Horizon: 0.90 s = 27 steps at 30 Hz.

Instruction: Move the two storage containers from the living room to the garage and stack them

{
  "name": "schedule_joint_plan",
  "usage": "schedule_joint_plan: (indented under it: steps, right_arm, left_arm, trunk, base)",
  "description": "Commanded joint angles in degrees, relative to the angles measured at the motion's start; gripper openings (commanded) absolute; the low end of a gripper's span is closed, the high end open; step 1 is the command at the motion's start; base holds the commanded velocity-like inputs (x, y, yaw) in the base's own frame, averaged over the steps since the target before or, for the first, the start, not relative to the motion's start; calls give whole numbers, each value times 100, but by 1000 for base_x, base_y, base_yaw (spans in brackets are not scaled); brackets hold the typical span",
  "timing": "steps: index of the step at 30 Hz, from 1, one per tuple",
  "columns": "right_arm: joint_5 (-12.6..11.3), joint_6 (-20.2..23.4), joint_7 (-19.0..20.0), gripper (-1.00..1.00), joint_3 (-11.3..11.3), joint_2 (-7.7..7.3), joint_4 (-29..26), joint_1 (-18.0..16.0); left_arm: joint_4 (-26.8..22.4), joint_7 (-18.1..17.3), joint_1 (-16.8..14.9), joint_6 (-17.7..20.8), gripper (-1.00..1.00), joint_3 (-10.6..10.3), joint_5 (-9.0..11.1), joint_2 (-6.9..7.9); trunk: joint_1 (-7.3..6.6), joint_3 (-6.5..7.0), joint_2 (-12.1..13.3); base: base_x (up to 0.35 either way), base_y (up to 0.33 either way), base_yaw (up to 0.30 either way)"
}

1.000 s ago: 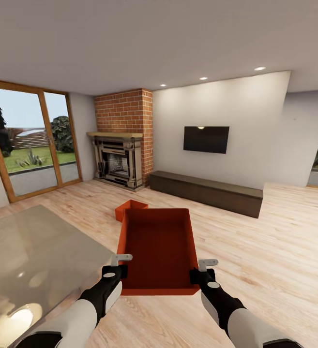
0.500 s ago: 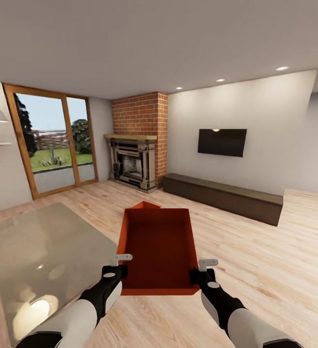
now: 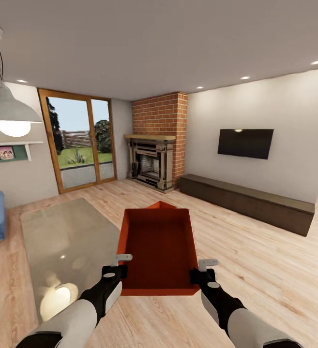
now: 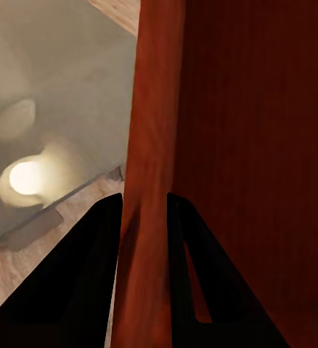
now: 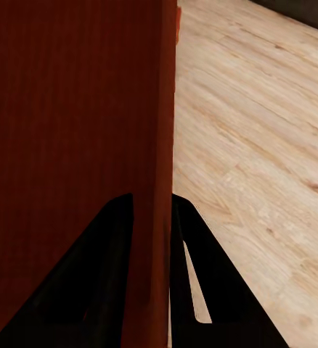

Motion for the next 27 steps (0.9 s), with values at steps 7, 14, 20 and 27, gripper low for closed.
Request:
schedule_joint_plan:
  steps: [7,14,20,27]
  right_arm:
    - [12,-10,-37,-100,-65,-3,-6,-5]
    - [12,-10,-37,-100,-66,-3,-6,-5]
    - [12,-17,-37,-100,-67,-3,-6,-5]
    - [12,-18,-37,-100,-67,-3,-6,-5]
  left_arm:
    - [-16,66,-6,32,-100,239,-115,1]
    - [-16,72,-6,32,-100,249,-115,-7]
    - [-16,72,-6,32,-100,253,-115,-8]
    - [-16,72,-6,32,-100,254,-115,-8]
  trunk:
    - [1,-9,-8]
    - [1,-9,-8]
    - [1,-9,-8]
    - [1,-9,-8]
  base:
    - [0,0,267]
    - [-77,-34,267]
    - [-282,-88,267]
    - [-302,-80,267]
